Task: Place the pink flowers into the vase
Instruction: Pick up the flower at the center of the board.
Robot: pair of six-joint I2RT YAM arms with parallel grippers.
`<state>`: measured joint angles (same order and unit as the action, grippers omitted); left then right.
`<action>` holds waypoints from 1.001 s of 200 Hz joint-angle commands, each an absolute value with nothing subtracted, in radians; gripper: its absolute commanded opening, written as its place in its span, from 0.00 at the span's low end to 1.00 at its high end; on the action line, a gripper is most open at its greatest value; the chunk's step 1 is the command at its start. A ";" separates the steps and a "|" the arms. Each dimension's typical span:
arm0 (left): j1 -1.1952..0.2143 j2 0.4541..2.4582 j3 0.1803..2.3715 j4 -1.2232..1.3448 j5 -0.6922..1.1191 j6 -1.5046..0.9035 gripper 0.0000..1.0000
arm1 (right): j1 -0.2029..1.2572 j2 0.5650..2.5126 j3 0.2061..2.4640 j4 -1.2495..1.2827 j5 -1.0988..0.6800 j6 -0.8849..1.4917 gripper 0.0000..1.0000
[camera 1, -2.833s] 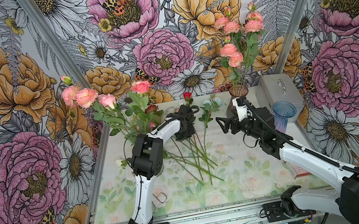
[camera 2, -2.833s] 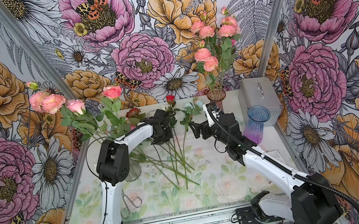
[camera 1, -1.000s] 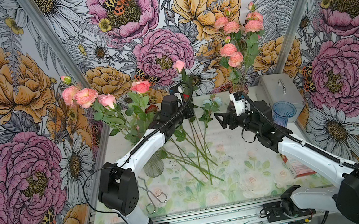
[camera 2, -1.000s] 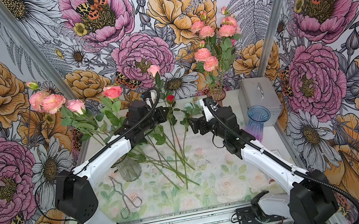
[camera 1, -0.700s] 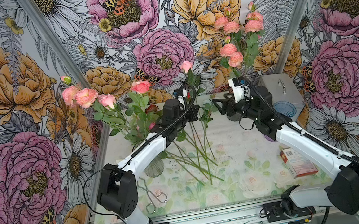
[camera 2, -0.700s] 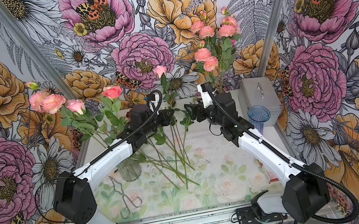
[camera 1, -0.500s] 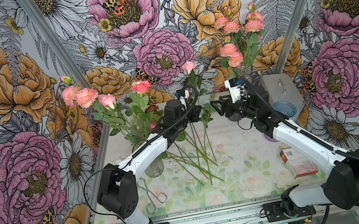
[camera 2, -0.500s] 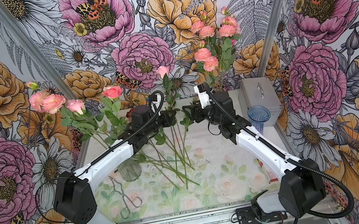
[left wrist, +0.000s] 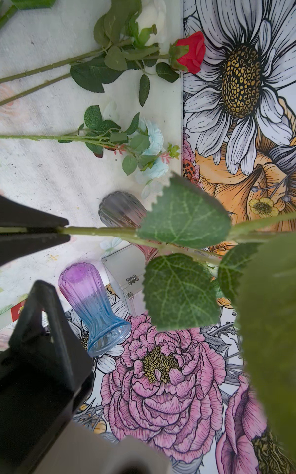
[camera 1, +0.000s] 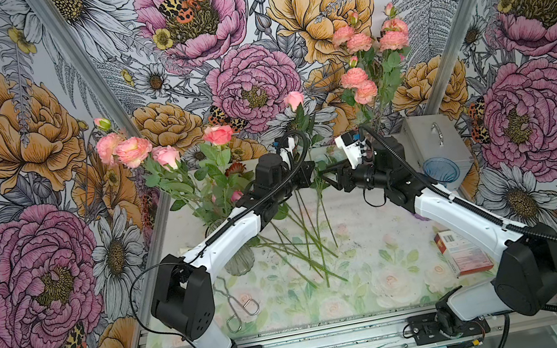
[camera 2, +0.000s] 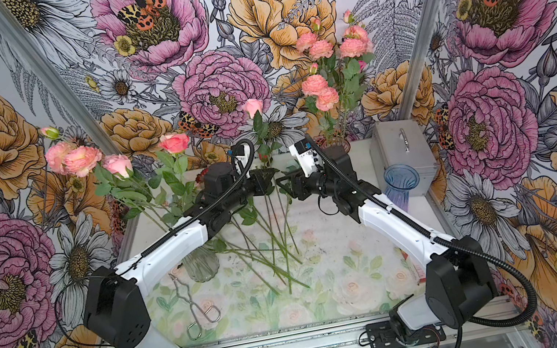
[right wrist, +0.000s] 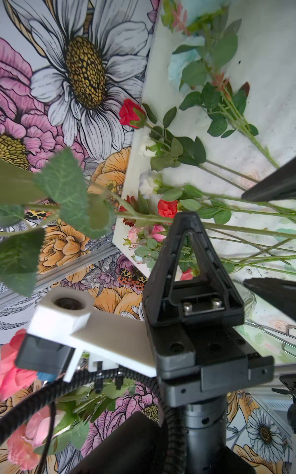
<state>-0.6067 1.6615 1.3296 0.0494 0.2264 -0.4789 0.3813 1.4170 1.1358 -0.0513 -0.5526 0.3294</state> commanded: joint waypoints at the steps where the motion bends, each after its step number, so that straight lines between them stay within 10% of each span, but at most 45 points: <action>1: -0.617 1.611 1.363 0.074 0.223 -0.474 0.00 | 0.391 1.435 1.140 -0.048 -0.586 0.336 0.48; 200: -0.645 1.603 1.372 0.067 0.213 -0.483 0.00 | 0.406 1.508 1.215 -0.046 -0.565 0.345 0.17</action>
